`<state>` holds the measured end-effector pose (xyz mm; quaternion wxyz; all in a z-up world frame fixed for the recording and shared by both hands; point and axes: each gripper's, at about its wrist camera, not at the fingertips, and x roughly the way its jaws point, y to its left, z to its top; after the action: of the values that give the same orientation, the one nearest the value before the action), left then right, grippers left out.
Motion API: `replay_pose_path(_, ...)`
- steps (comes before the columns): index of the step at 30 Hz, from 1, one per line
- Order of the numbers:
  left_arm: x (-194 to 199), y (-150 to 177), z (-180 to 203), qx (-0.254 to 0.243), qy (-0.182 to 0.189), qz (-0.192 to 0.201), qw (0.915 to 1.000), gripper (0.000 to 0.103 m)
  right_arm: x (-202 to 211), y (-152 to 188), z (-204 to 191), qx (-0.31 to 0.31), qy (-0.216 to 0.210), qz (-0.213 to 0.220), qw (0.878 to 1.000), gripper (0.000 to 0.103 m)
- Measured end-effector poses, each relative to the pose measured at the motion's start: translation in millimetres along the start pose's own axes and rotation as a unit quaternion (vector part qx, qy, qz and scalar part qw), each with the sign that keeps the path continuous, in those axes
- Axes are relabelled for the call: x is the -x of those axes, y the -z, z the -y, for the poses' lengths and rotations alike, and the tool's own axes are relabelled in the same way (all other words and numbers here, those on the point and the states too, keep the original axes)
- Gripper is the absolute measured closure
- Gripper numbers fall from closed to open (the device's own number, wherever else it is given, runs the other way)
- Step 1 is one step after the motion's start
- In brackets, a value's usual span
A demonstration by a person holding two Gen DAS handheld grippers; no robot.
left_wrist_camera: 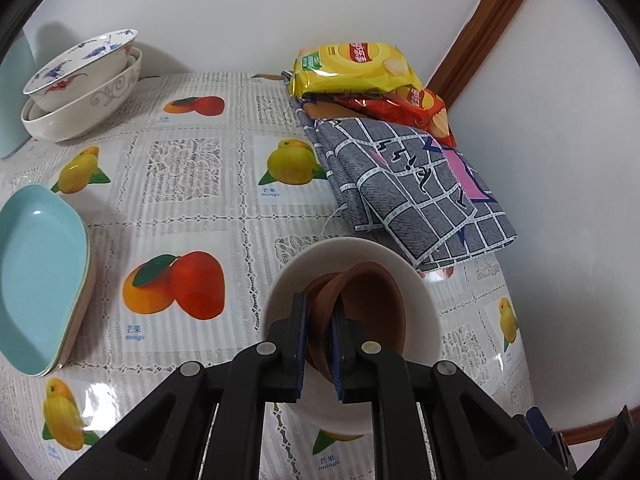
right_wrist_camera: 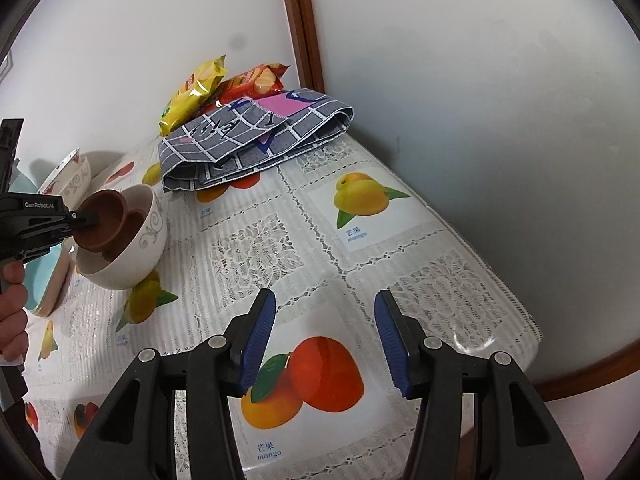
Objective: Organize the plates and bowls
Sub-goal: 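Lower the brown bowl into the white bowl and open the left tool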
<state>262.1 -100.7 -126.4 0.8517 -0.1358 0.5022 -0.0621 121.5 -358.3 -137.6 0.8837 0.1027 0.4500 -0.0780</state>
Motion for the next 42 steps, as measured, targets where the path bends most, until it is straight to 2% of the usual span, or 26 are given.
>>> replay_pose_path(12, -13, -1, -2, 0.0, 0.012, -0.013, 0.9998, 0.091, 1, -2, -22, 0.038, 0.02, 0.003, 0.999, 0.052)
replay_pose_path(28, -19, 0, -6, -0.01, 0.037, -0.025, 0.9989, 0.09, 0, 1, -38, 0.046, 0.025, -0.012, 0.999, 0.052)
replay_pose_path(29, -19, 0, -6, -0.015, 0.036, -0.028, 0.9988, 0.089, 1, 0, -40, 0.048, 0.024, -0.01, 0.999, 0.052)
replay_pose_path(31, -18, 1, -4, -0.026, 0.04, -0.035, 0.9983, 0.081, 3, 0, -45, 0.053, 0.022, -0.006, 0.998, 0.052)
replay_pose_path(34, -12, 1, -1, -0.039, 0.044, -0.037, 0.9976, 0.077, 3, -3, -54, 0.062, 0.022, -0.009, 0.998, 0.052)
replay_pose_path(42, 12, -4, -11, -0.054, 0.033, -0.016, 0.9979, 0.076, 6, -19, -77, 0.077, 0.011, 0.001, 0.997, 0.052)
